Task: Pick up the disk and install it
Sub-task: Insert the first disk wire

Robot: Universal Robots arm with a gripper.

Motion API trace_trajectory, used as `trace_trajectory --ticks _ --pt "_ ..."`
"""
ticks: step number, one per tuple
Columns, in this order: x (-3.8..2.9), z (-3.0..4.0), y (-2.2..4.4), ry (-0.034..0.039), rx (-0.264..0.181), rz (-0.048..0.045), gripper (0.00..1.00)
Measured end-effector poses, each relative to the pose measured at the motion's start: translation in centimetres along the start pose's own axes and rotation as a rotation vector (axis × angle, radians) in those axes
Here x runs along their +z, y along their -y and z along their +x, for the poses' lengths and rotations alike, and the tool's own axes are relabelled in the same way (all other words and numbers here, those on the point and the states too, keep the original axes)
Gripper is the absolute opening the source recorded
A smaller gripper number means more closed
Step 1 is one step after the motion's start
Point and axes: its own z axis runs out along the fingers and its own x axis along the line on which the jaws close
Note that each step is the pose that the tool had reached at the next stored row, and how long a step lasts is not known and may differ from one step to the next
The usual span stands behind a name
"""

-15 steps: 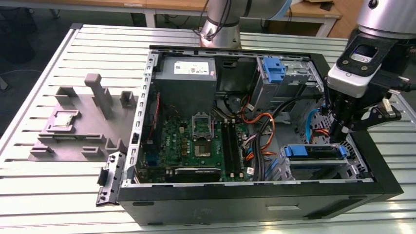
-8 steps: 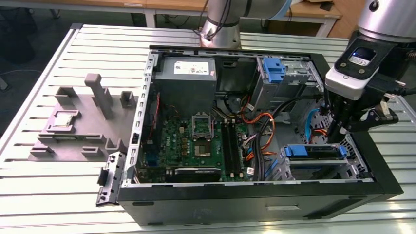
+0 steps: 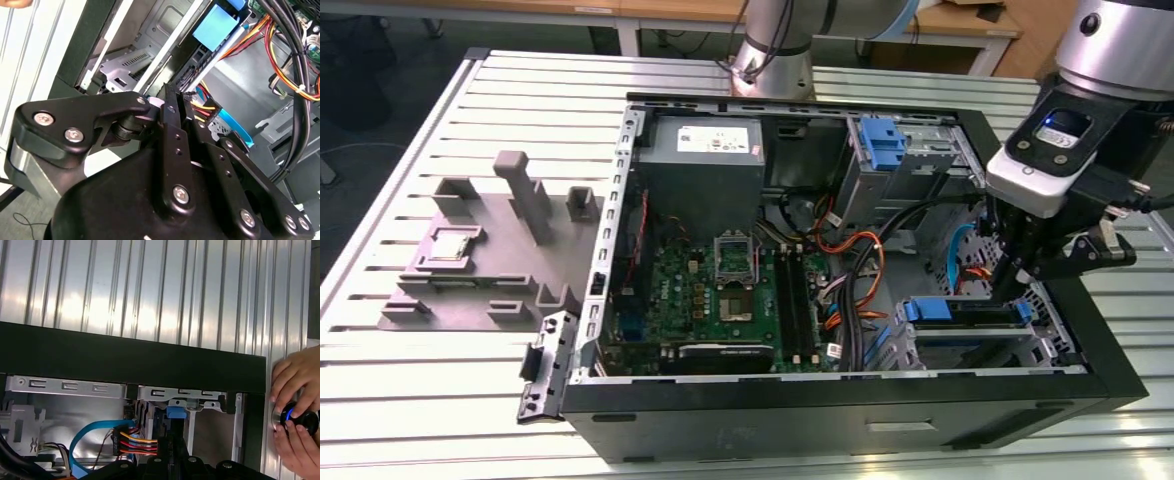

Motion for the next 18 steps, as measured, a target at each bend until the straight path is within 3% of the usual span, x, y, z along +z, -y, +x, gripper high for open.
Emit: trace_trajectory --ticks 2,6,10,14,18 --pt "0.13 -0.12 0.01 -0.0081 0.003 0.0003 0.17" --pt "0.27 -0.26 0.03 -0.0396 0.01 -0.0003 0.17" --pt "0.49 -0.5 0.05 -0.06 0.017 -0.0002 0.17" --pt "0.57 -0.55 0.06 -0.0716 0.021 -0.0002 0.17" --pt "0.59 -0.55 0.06 -0.0724 0.021 -0.0002 0.17"
